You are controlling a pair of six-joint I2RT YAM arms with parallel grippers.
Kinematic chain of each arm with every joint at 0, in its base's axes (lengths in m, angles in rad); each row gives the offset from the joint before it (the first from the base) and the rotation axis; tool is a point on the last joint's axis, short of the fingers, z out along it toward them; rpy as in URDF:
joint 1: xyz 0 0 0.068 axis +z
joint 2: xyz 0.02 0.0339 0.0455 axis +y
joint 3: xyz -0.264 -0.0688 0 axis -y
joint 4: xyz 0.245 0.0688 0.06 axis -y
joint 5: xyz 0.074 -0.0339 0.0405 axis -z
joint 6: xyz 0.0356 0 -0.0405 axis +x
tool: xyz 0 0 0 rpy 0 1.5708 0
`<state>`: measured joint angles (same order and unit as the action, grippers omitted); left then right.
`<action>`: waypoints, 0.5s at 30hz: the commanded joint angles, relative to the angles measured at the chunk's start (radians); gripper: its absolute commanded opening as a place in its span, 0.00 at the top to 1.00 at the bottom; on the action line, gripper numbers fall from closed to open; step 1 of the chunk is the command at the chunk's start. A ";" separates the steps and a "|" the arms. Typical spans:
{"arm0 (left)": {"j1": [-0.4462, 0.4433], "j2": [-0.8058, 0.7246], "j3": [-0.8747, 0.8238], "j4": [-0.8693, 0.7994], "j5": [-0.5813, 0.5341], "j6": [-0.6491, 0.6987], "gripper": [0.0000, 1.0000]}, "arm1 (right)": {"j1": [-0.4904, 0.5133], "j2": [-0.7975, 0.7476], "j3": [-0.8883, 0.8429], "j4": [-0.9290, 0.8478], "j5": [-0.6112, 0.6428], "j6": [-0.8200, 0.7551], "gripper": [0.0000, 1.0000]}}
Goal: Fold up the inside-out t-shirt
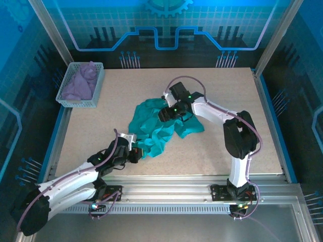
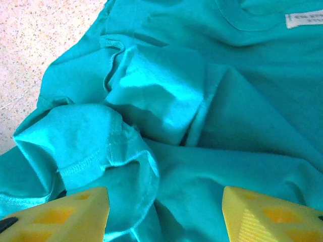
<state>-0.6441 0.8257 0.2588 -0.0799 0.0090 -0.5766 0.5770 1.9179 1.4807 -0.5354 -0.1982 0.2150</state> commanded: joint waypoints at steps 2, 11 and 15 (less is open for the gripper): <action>0.005 -0.041 0.013 -0.053 -0.008 -0.017 1.00 | 0.035 0.065 0.078 -0.060 0.014 -0.045 0.40; 0.005 -0.063 0.011 -0.068 -0.011 -0.002 1.00 | 0.044 0.173 0.193 -0.100 0.066 -0.063 0.46; 0.004 -0.078 0.011 -0.071 -0.024 -0.003 1.00 | 0.047 0.181 0.197 -0.087 0.027 -0.060 0.67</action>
<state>-0.6441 0.7654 0.2592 -0.1303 0.0040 -0.5781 0.6167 2.0804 1.6478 -0.5999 -0.1421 0.1574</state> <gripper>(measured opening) 0.063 0.373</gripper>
